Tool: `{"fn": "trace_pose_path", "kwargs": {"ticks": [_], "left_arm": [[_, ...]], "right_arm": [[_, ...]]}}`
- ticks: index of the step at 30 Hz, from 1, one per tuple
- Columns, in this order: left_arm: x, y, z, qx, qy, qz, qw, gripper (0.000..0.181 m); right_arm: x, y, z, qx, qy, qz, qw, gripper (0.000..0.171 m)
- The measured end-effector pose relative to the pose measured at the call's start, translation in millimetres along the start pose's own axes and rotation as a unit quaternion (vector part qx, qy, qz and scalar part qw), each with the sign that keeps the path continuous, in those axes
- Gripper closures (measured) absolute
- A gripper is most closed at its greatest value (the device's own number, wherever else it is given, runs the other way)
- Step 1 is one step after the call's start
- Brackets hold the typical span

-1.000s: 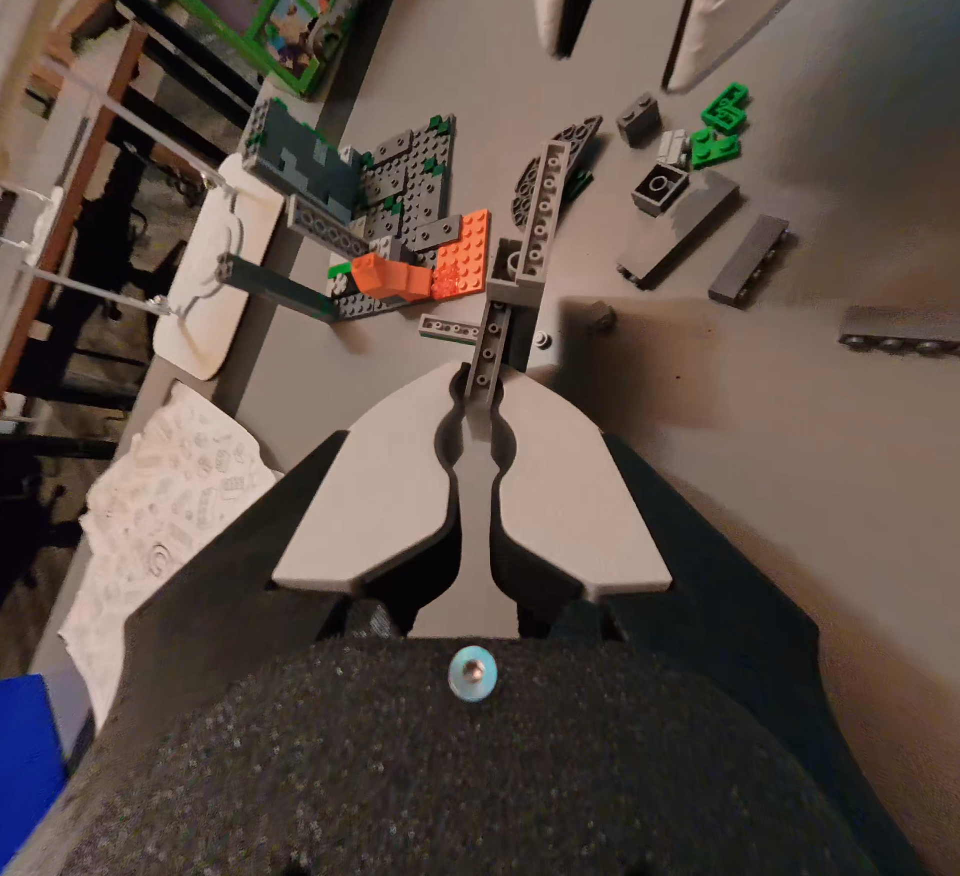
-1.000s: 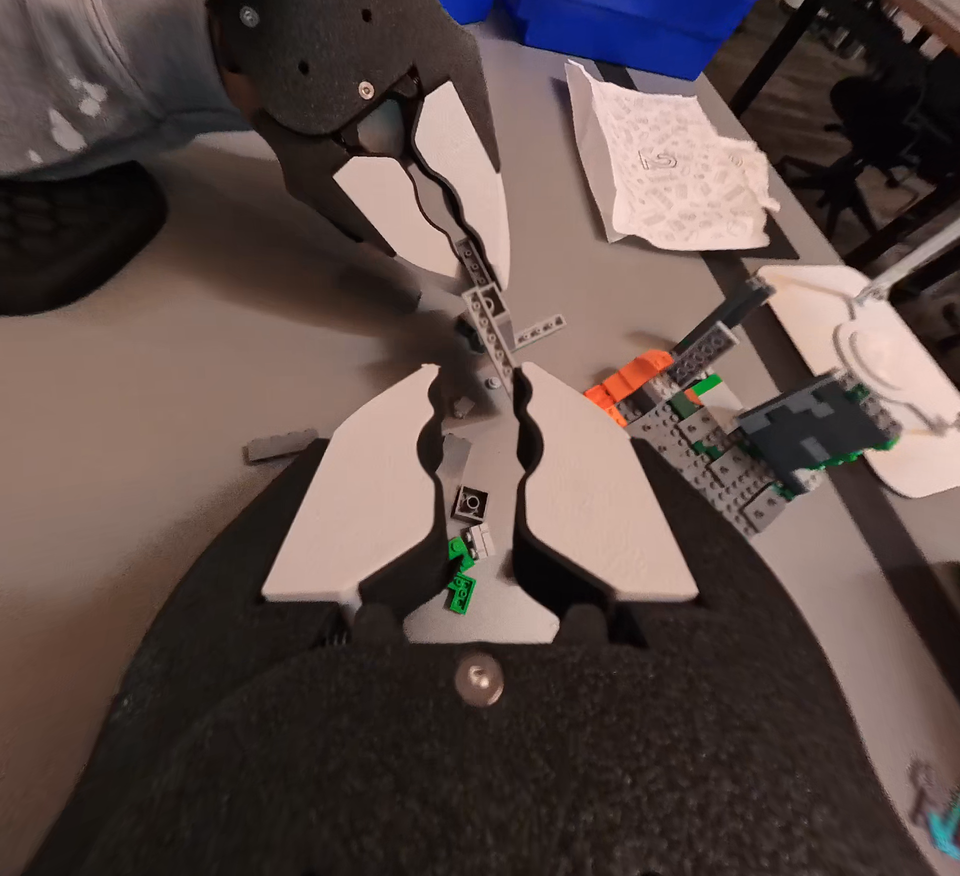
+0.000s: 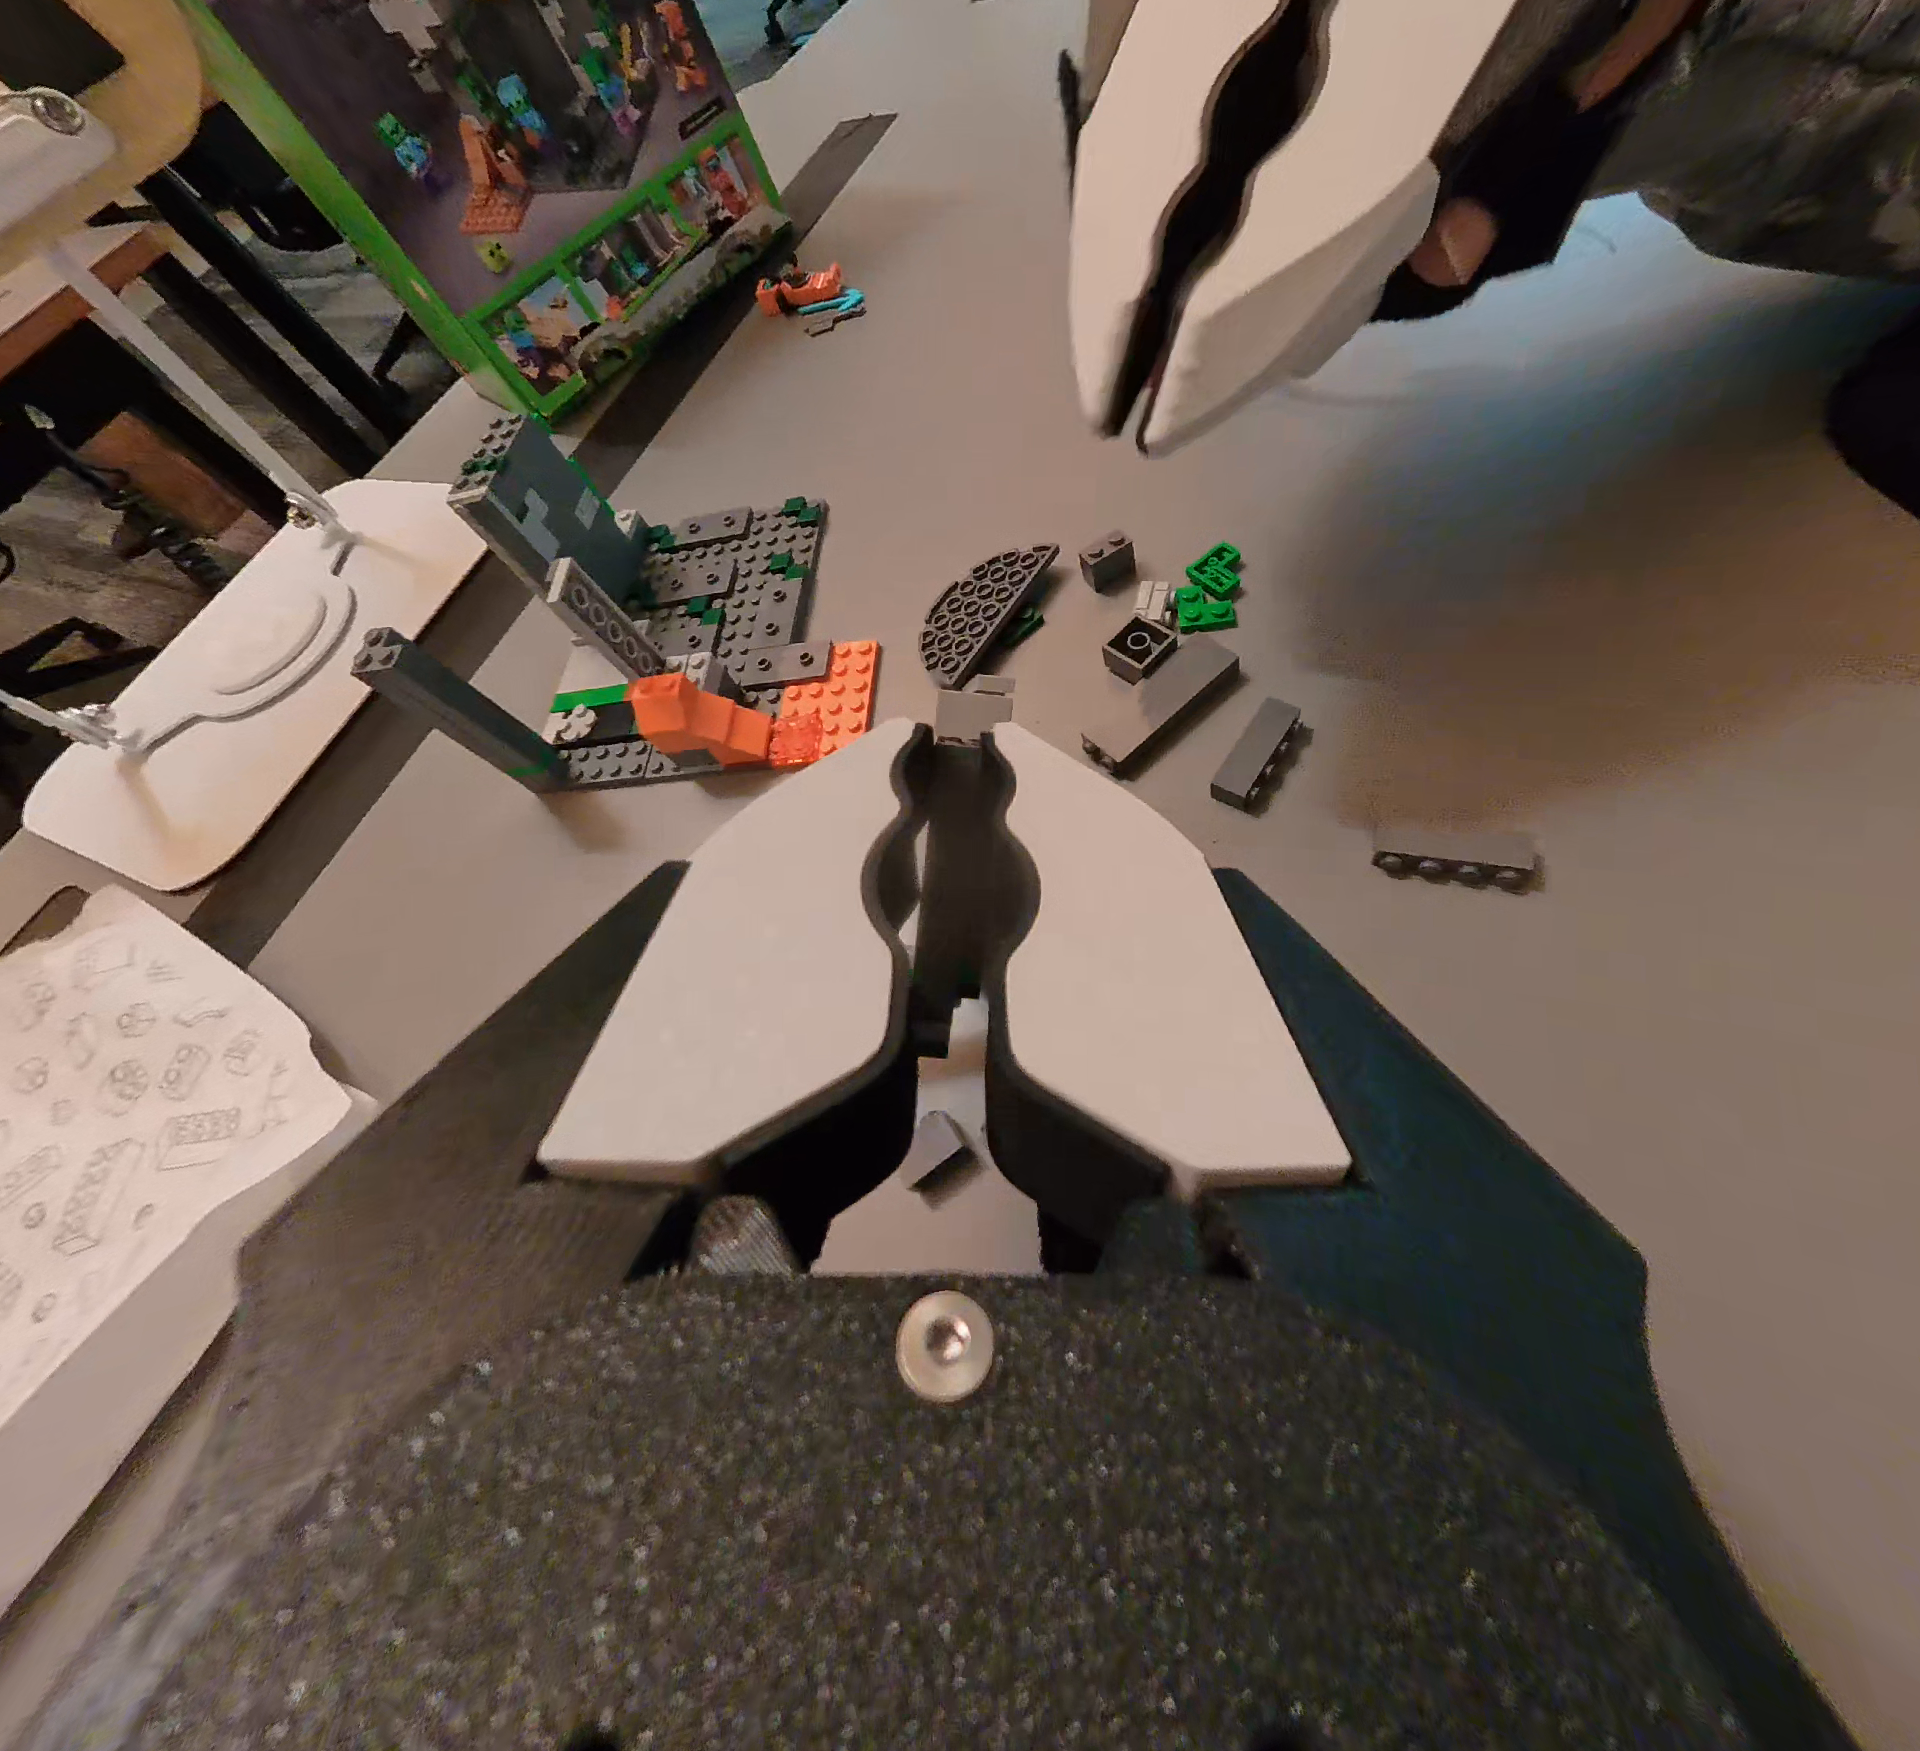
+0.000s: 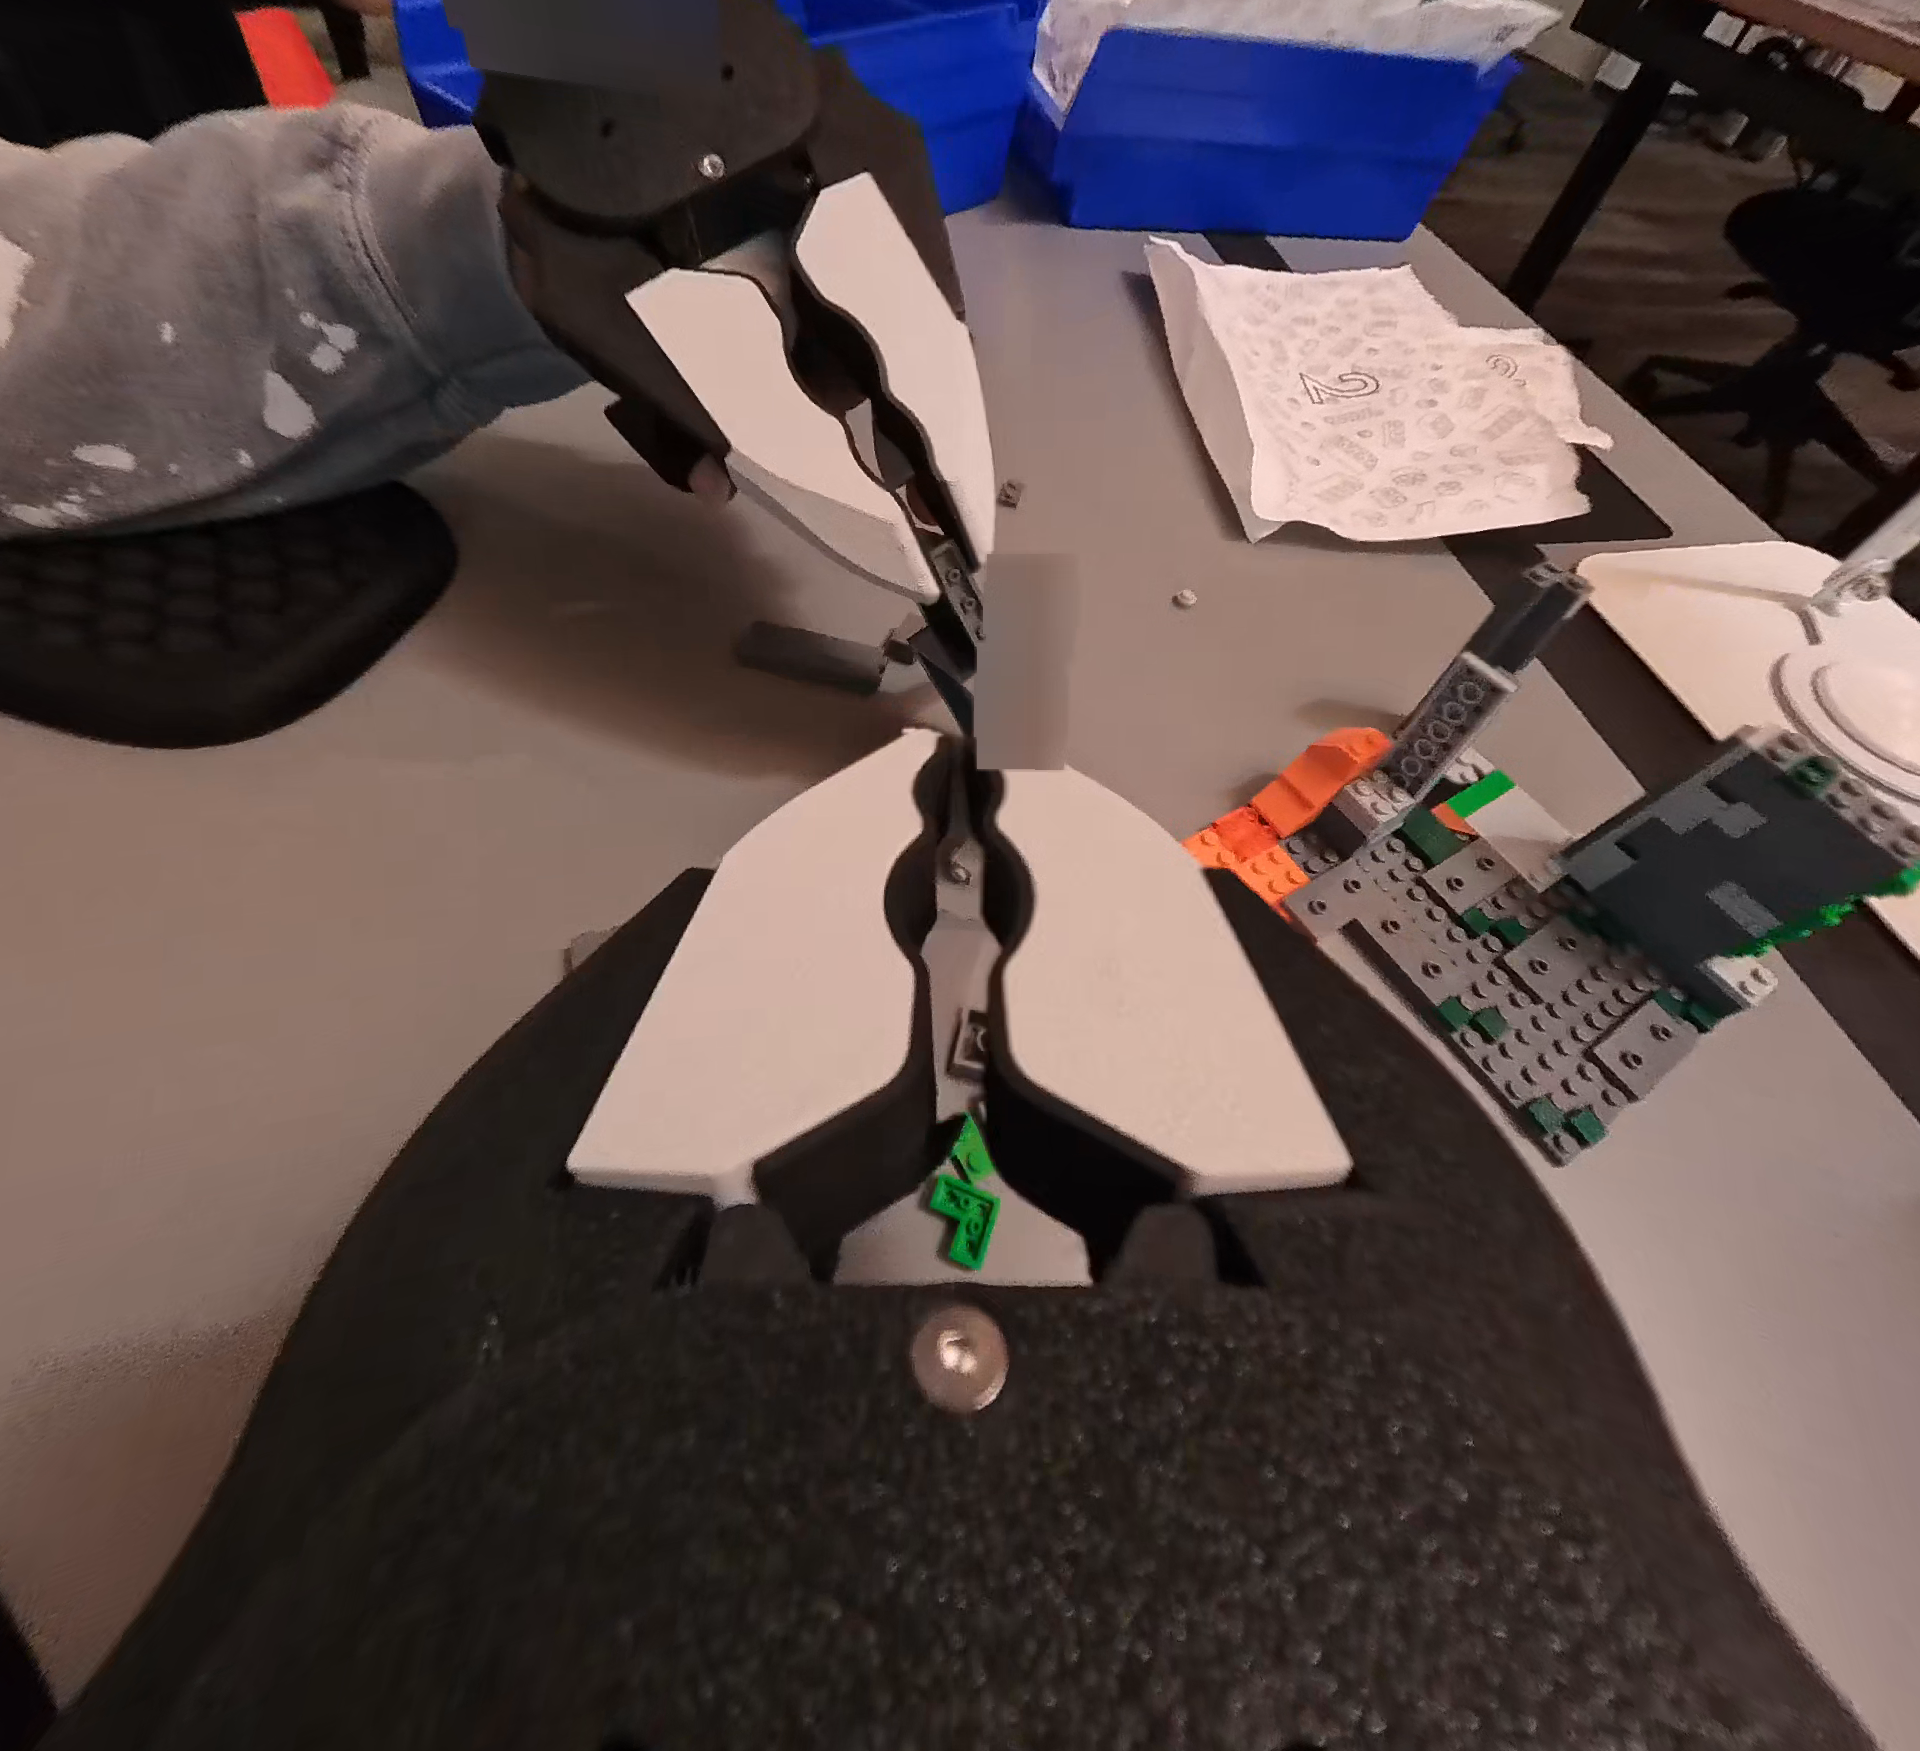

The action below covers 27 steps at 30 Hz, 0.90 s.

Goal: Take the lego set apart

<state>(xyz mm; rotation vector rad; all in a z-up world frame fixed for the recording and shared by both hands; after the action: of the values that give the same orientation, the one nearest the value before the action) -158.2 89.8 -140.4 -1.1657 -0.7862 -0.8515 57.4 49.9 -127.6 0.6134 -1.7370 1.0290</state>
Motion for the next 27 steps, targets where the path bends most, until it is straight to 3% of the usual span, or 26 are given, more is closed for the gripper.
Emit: {"fn": "trace_pose_path", "kwargs": {"ticks": [4, 8, 11, 14, 20, 23, 27], "left_arm": [[1, 0, -4, -0.014, 0.009, -0.008, 1.000, 0.173], [5, 2, -11, -0.033, 0.033, -0.009, 0.999, 0.173], [8, 2, -16, -0.048, 0.043, -0.018, 0.998, 0.173], [10, 1, -18, -0.049, 0.048, -0.017, 0.997, 0.173], [12, -6, -13, -0.046, 0.015, -0.059, 0.997, 0.169], [12, -18, -2, -0.060, -0.051, -0.111, 0.991, 0.142], [4, -20, 6, -0.097, -0.116, -0.152, 0.977, 0.127]], "right_arm": [[-5, 17, 7, -0.027, -0.033, 0.049, 0.998, 0.142], [-9, 34, 18, -0.044, -0.089, 0.086, 0.991, 0.133], [-11, 42, 23, -0.049, -0.114, 0.101, 0.987, 0.134], [-11, 40, 24, -0.046, -0.119, 0.091, 0.988, 0.150], [-7, 28, 18, 0.009, -0.059, 0.059, 0.996, 0.152], [-9, 14, 6, 0.029, -0.002, 0.016, 0.999, 0.153], [-7, -3, -11, 0.062, 0.095, -0.082, 0.990, 0.153]]}}
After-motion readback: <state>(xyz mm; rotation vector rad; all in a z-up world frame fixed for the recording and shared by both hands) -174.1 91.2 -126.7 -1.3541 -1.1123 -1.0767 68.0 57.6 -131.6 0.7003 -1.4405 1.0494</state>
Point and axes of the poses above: each gripper's, where its closed fingertips meet, y out along the fingers, x out of its top, z = x × y across the jaws, the point moved 10 cm from there along -y, back along the fingers, and after that the axes turned 6 degrees about -x, right-handed, at the moved point
